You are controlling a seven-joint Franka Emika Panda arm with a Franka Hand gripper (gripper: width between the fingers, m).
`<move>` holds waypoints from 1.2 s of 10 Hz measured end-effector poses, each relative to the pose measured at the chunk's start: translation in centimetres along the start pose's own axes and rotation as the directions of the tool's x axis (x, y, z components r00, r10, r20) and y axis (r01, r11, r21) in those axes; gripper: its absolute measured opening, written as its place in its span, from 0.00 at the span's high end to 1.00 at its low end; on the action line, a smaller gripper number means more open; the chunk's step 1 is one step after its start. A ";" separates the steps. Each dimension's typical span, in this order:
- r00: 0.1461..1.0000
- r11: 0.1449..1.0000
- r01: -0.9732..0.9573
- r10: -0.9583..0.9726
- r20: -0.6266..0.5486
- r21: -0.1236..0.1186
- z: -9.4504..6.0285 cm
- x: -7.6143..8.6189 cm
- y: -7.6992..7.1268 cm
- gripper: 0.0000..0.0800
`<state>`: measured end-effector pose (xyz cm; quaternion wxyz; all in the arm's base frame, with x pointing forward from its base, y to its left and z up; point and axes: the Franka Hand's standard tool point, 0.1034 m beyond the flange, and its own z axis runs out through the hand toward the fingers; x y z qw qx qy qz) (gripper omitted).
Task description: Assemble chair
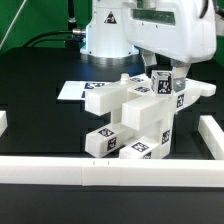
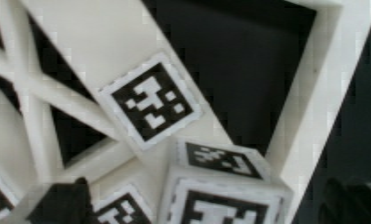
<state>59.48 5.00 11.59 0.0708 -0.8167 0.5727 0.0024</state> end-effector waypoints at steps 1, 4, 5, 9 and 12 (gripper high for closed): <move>0.997 0.997 0.078 -0.078 0.000 0.000 0.0 0.0 0.0 0.19; 0.920 0.920 0.393 -0.393 -0.001 -0.014 0.1 0.1 0.1 0.19; 0.875 0.875 0.484 -0.484 -0.003 -0.024 0.1 0.1 0.2 0.19; 0.641 0.640 0.766 -0.768 -0.002 -0.059 0.0 0.4 0.2 0.19; 0.436 0.433 0.895 -0.900 0.003 -0.105 0.1 0.1 0.1 0.19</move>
Offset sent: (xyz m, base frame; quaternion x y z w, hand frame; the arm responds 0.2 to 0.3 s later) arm 0.0013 0.0002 -0.0029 -0.0095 0.0038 -0.2879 0.9576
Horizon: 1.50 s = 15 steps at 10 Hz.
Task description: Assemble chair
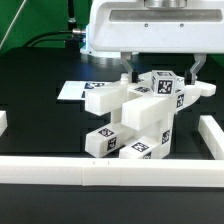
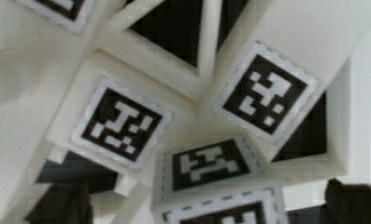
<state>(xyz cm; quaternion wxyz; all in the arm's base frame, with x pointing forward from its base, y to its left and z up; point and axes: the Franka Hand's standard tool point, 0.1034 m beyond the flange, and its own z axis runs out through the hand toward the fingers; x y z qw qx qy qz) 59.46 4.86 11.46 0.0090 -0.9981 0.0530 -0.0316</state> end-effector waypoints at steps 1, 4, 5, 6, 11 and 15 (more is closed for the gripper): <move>0.998 0.998 0.062 -0.062 -0.007 -0.008 0.0 0.0 -0.1 0.19; 0.999 0.999 0.045 -0.045 -0.007 -0.006 0.0 0.1 0.0 0.65; 0.999 0.999 0.033 -0.033 -0.008 -0.006 0.0 0.1 0.0 0.65; 0.999 0.999 0.033 -0.033 -0.008 -0.006 0.0 0.1 0.0 0.65; 0.911 0.911 -0.412 0.412 -0.001 0.026 0.0 0.0 -0.1 0.64; 0.735 0.734 -0.676 0.678 -0.005 0.069 0.0 0.2 0.0 0.64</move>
Offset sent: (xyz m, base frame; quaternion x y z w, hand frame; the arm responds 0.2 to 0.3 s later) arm 0.0000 0.0000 0.0000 0.0000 0.0000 0.0000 1.0000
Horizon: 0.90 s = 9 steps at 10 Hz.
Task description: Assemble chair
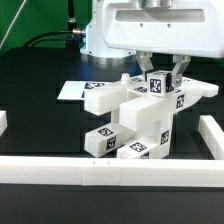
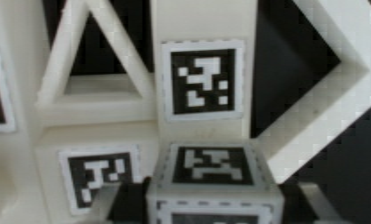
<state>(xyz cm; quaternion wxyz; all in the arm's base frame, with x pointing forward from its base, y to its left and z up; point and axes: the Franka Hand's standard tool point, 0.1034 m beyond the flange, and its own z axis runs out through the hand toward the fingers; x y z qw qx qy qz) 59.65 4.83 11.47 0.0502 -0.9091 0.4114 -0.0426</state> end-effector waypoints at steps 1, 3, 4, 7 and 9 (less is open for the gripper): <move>0.999 0.999 -0.036 0.036 0.001 0.001 0.0 0.0 0.0 0.64; 0.982 0.982 -0.187 0.187 0.008 0.007 0.0 -0.1 -0.1 0.64; 0.971 0.971 -0.239 0.239 0.011 0.011 0.0 -0.1 -0.1 0.64; 0.817 0.816 -0.576 0.573 0.060 0.052 0.1 0.3 -0.1 0.64; 0.753 0.752 -0.658 0.654 0.075 0.050 0.1 0.2 -0.2 0.64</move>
Offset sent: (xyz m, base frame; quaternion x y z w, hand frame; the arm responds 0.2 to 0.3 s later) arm 0.0000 0.0000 0.0000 0.0000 0.0000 0.1296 0.9916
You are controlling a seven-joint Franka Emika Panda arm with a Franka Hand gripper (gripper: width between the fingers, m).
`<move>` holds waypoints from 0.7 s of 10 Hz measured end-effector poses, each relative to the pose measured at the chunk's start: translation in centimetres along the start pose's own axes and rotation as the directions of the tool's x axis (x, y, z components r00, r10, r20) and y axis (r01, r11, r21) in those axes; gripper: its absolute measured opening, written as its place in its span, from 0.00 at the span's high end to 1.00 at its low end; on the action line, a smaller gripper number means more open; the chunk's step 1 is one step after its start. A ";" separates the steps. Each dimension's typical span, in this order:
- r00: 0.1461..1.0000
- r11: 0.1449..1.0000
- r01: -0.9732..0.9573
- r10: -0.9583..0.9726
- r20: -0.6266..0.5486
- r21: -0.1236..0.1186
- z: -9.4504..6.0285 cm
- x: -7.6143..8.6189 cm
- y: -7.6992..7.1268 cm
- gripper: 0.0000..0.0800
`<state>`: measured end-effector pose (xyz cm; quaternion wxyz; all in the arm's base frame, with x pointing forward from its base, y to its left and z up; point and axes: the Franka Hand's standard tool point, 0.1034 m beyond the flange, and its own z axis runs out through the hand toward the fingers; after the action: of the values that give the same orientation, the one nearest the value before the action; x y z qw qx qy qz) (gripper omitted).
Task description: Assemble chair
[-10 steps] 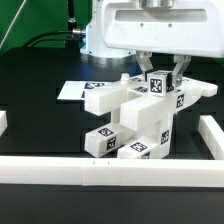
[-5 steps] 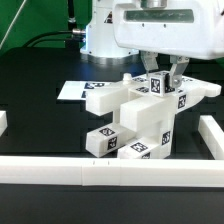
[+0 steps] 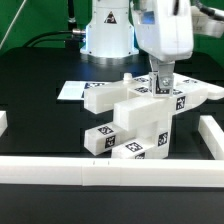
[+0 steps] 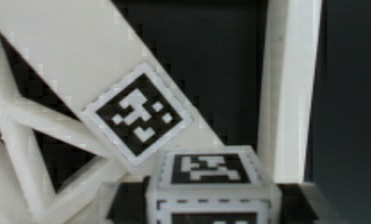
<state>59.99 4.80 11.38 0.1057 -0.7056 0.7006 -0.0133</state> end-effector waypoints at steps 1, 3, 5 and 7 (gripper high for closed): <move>1.000 1.000 -0.019 0.019 0.000 0.000 0.0 0.0 0.0 0.64; 0.997 0.997 0.075 -0.075 -0.001 -0.017 -0.1 -0.2 0.0 0.39; 0.990 0.990 0.140 -0.140 0.001 -0.015 0.0 -0.2 0.0 0.26; 0.944 0.944 0.331 -0.331 0.002 -0.015 0.0 -0.1 0.0 0.19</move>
Offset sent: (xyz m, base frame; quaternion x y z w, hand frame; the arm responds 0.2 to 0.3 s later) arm 0.0000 0.0000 0.0000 0.0000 0.0000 0.0000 1.0000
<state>60.01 4.94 11.43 0.0963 -0.8140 0.5723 -0.0255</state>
